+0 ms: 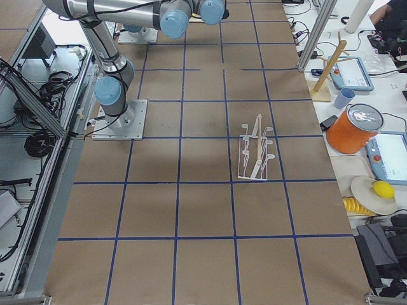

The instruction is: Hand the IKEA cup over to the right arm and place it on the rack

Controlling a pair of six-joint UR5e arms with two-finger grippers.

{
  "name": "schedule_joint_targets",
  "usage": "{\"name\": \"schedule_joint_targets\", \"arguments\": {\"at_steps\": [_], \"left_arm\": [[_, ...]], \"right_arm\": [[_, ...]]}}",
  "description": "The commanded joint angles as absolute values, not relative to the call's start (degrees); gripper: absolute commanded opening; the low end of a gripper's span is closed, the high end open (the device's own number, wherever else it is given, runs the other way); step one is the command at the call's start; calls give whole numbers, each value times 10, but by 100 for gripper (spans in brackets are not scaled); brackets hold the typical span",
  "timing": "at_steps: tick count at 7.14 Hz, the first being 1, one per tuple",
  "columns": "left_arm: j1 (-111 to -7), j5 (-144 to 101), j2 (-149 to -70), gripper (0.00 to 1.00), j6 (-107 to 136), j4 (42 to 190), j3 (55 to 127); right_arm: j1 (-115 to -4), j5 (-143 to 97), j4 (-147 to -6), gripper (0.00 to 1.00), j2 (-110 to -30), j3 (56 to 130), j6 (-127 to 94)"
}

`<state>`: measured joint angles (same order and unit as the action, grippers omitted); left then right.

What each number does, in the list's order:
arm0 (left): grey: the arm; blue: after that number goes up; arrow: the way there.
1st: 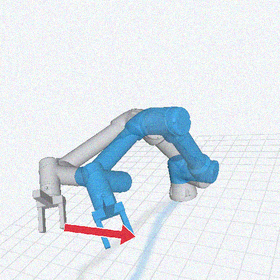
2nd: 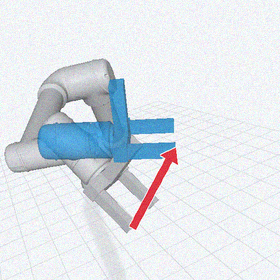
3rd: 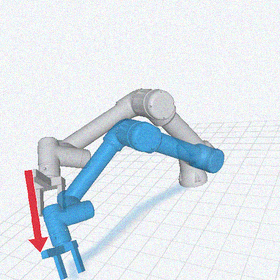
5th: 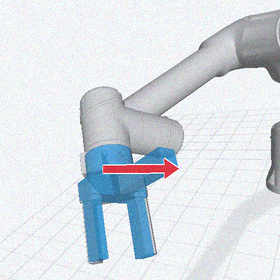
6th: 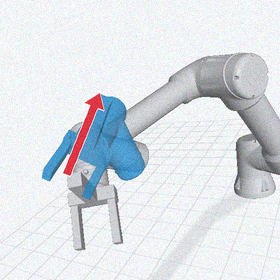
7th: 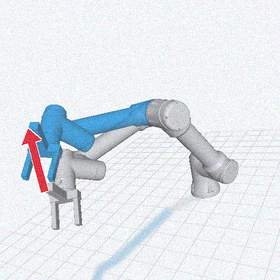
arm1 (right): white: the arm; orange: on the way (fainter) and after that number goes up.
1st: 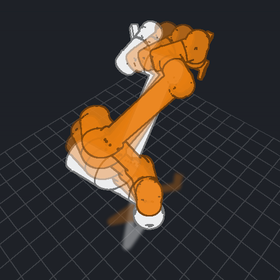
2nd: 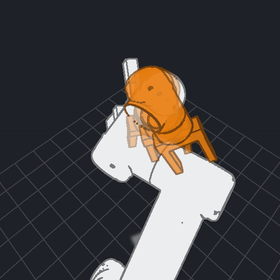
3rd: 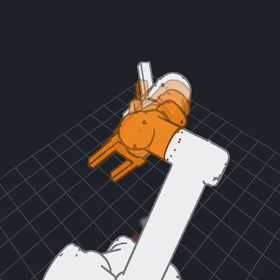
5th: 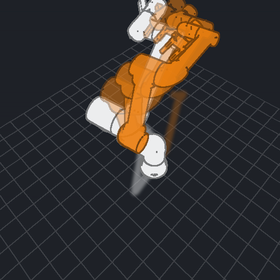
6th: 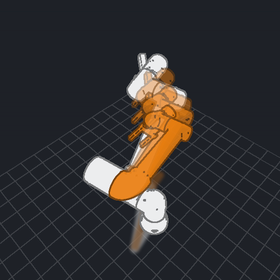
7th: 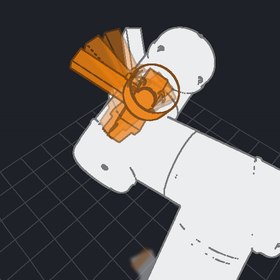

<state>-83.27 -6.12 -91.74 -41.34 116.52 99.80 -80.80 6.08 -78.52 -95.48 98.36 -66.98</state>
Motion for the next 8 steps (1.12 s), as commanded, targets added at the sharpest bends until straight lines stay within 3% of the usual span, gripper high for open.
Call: {"name": "schedule_joint_targets", "arguments": {"at_steps": [1,8], "left_arm": [[-833,-60,-918,0,-414,1164,998],[-833,-59,-916,0,-414,1164,998]], "right_arm": [[-818,61,-855,100,-929,983,-710],[-845,25,-887,100,-876,937,-772]]}}
